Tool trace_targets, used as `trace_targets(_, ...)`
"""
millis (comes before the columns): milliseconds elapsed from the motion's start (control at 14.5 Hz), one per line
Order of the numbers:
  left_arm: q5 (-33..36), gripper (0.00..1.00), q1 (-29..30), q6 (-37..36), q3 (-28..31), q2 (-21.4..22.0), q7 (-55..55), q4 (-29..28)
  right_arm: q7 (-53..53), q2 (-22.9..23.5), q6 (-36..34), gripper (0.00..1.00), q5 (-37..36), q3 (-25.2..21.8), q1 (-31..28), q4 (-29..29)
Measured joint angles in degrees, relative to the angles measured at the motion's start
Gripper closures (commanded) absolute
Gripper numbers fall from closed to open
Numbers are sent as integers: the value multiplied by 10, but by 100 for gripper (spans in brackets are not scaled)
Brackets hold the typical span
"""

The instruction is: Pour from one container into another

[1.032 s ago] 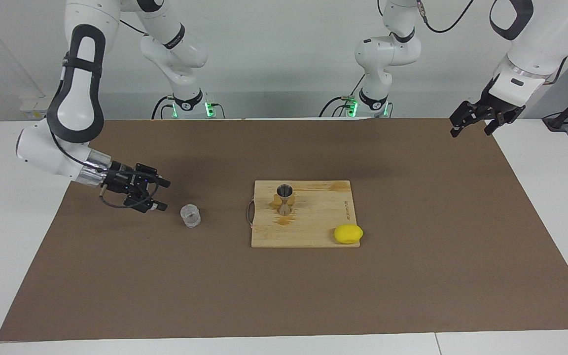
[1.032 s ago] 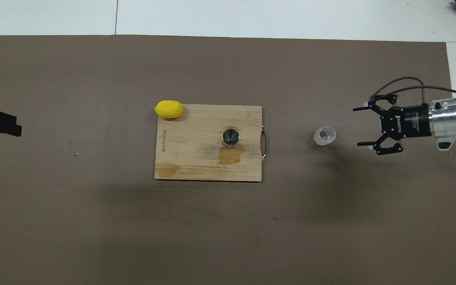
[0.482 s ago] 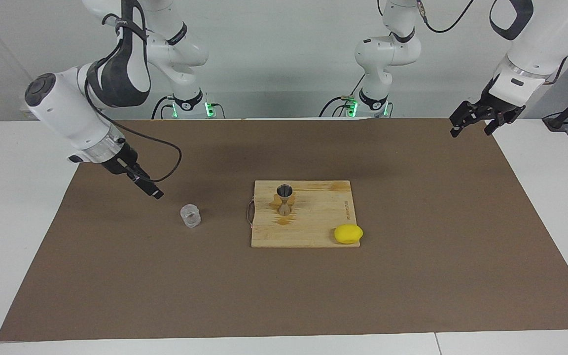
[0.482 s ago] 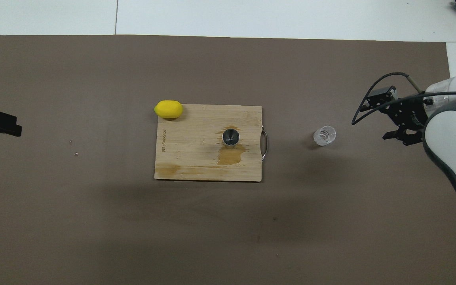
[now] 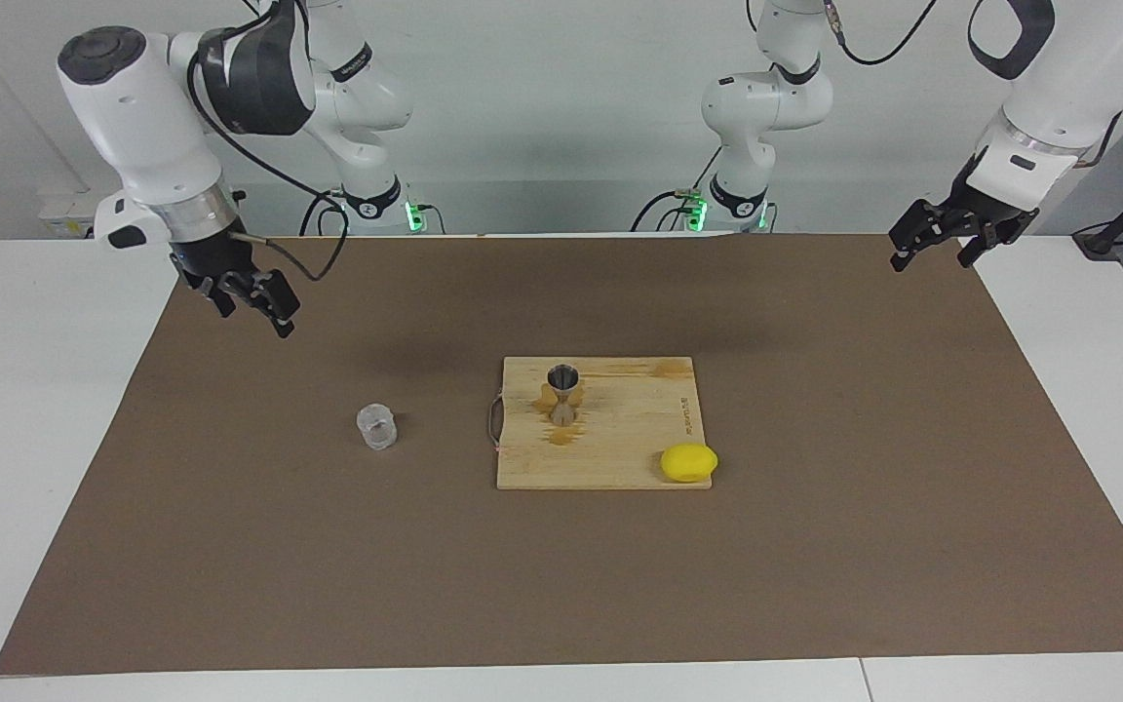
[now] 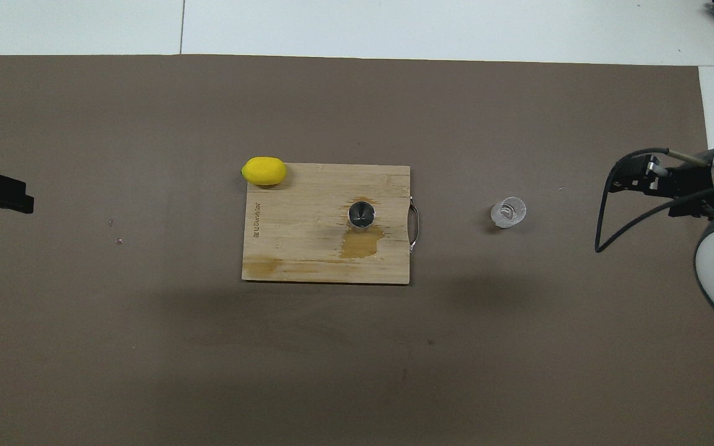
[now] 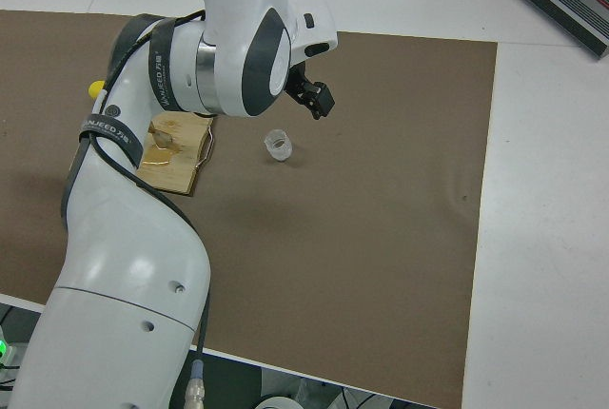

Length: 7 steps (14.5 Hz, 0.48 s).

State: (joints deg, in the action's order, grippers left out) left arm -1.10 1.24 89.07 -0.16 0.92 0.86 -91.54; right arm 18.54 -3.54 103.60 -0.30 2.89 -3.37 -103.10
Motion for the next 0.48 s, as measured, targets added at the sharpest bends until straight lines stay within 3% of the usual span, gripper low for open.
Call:
trace_targets(206, 0, 0, 0, 0, 0, 0, 0, 0, -44, -11, -88, 0, -14, -52, 46, 49)
trace_targets(482, 0, 0, 0, 0, 0, 0, 0, 0, -76, -1, -170, 0, -14, -85, 84, 121)
